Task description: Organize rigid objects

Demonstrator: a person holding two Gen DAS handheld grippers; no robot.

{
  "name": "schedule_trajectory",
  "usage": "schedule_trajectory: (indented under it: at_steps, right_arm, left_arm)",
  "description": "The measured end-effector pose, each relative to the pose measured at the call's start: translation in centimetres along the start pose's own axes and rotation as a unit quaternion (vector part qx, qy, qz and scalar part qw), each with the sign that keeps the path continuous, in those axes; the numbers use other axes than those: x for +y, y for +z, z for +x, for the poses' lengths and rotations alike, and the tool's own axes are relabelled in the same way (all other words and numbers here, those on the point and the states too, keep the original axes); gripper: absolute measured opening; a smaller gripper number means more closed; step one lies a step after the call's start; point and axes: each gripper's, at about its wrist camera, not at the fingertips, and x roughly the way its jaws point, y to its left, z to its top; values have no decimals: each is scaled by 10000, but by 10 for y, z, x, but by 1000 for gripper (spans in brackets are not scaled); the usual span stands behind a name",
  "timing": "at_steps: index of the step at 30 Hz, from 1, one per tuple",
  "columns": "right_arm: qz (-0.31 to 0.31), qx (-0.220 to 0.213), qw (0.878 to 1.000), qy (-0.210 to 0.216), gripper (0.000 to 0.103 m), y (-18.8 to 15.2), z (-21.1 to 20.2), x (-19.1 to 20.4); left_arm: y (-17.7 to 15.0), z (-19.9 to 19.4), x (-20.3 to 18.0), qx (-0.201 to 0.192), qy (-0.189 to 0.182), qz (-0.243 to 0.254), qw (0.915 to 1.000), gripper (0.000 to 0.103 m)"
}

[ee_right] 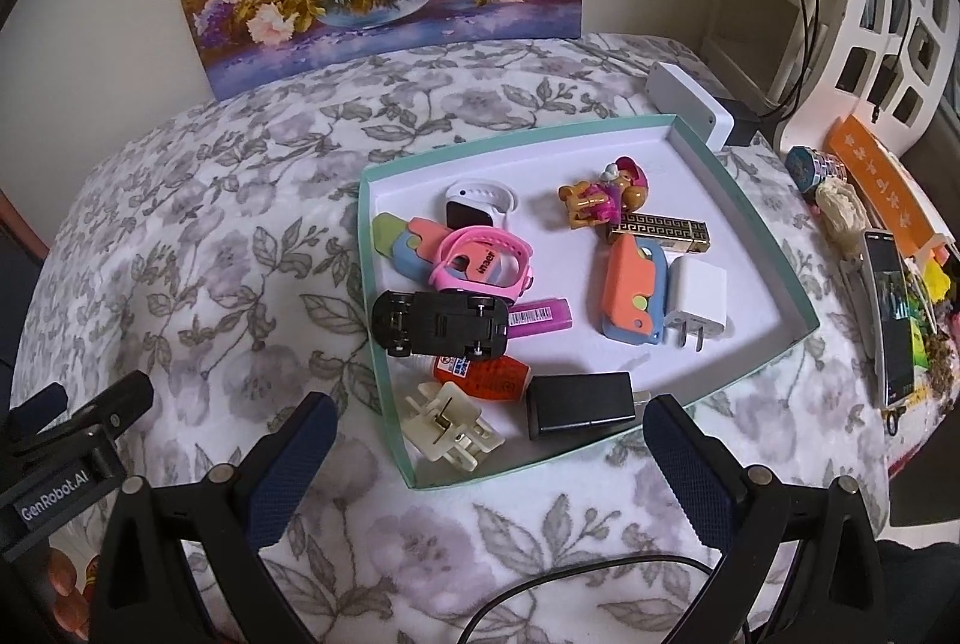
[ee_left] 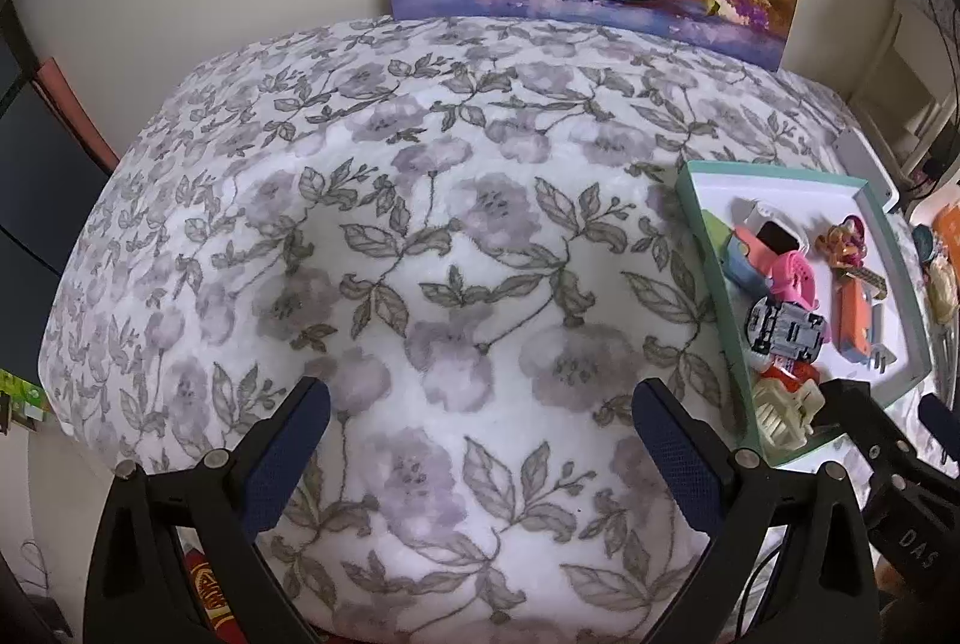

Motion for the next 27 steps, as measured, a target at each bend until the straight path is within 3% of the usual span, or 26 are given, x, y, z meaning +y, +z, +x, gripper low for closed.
schedule_trajectory:
  at_steps: [27]
  right_arm:
    - [-176,-7,9998,18,103,2,3,3]
  left_arm:
    - [2,6,4,164,138,53,9998,101]
